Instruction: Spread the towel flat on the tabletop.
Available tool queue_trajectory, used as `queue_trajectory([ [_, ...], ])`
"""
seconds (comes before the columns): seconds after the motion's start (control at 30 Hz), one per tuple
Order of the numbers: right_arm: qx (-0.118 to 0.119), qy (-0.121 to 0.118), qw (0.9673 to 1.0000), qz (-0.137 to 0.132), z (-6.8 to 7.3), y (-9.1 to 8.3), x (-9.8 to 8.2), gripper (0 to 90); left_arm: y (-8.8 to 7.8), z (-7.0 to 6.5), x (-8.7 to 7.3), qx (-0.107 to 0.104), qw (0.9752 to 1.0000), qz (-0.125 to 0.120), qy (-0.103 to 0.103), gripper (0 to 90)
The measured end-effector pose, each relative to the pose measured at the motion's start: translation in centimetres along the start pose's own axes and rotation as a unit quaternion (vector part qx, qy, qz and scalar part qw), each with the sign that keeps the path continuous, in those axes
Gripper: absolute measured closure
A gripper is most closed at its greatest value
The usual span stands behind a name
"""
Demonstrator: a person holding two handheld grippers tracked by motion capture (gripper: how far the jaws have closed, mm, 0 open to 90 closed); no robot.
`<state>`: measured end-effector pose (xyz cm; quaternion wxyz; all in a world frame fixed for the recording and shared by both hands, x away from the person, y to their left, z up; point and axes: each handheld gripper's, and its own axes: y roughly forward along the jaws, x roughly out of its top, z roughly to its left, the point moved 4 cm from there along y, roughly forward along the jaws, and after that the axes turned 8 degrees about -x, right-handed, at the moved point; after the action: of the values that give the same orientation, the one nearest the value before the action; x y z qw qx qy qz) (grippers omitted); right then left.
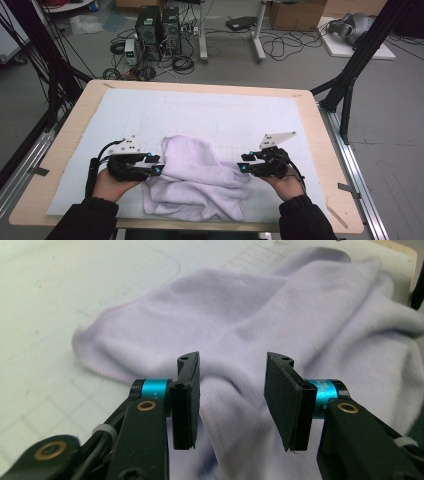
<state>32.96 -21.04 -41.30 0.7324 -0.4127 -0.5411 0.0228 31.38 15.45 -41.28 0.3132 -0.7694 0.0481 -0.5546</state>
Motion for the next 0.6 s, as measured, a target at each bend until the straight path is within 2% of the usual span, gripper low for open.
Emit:
queue_trajectory([
  [0.03, 0.01, -0.009, 0.9999, 0.01, -0.1, 1.4, 0.4, 55.9, 0.7, 0.4, 0.1, -0.002, 1.0, 0.007, -0.006, 56.5],
  [0.07, 0.013, -0.014, 0.9996, 0.021, -0.2, 2.3, 0.3, 54.2, 2.1, 1.0, -0.1, -0.003, 0.9996, 0.027, -0.009, 56.4],
  [0.1, 0.013, -0.014, 0.9996, 0.021, -0.2, 2.3, 0.3, 54.2, 2.1, 1.0, -0.1, -0.003, 0.9996, 0.027, -0.009, 56.1],
  [0.13, 0.018, -0.016, 0.9983, 0.054, -0.3, 3.8, -0.2, 54.1, 3.3, 1.4, -0.6, -0.006, 0.9986, 0.051, -0.009, 56.8],
  [0.17, 0.018, -0.016, 0.9983, 0.054, -0.3, 3.8, -0.2, 54.1, 3.3, 1.4, -0.6, -0.006, 0.9986, 0.051, -0.009, 61.6],
  [0.2, 0.047, -0.001, 0.9965, 0.069, -0.3, 5.1, -0.9, 67.2, 3.9, 1.5, -1.0, -0.011, 0.9977, 0.067, -0.006, 68.4],
  [0.23, 0.047, -0.001, 0.9965, 0.069, -0.3, 5.1, -0.9, 67.2, 4.3, 1.5, -1.3, -0.016, 0.9968, 0.078, -0.006, 68.4],
  [0.27, 0.056, 0.0, 0.9955, 0.076, -0.3, 5.4, -1.1, 76.3, 4.7, 1.4, -1.6, -0.022, 0.9954, 0.094, -0.005, 74.7],
  [0.3, 0.059, -0.002, 0.9947, 0.084, -0.2, 5.6, -1.3, 80.7, 5.0, 1.3, -1.7, -0.025, 0.995, 0.096, -0.005, 77.9],
  [0.4, 0.028, -0.002, 0.997, 0.072, -1.1, 4.6, -0.8, 83.2, 4.7, 1.4, -1.7, -0.019, 0.9955, 0.093, -0.008, 81.5],
  [0.47, 0.006, 0.002, 0.9986, 0.052, -1.7, 3.3, -0.2, 83.3, 4.6, 1.4, -1.7, -0.018, 0.9958, 0.09, -0.01, 81.8],
  [0.5, 0.006, 0.002, 0.9986, 0.052, -1.7, 3.3, -0.2, 83.3, 4.5, 1.3, -1.7, -0.017, 0.9955, 0.093, -0.012, 81.8],
  [0.57, -0.031, -0.001, 0.9991, 0.029, -2.4, 1.4, 0.7, 83.4, 4.3, 1.0, -1.7, -0.018, 0.9953, 0.095, -0.008, 82.1],
  [0.6, -0.038, -0.002, 0.9992, 0.016, -2.6, 0.6, 1.0, 83.4, 4.1, 0.7, -1.8, -0.02, 0.9956, 0.091, -0.007, 82.1],
])
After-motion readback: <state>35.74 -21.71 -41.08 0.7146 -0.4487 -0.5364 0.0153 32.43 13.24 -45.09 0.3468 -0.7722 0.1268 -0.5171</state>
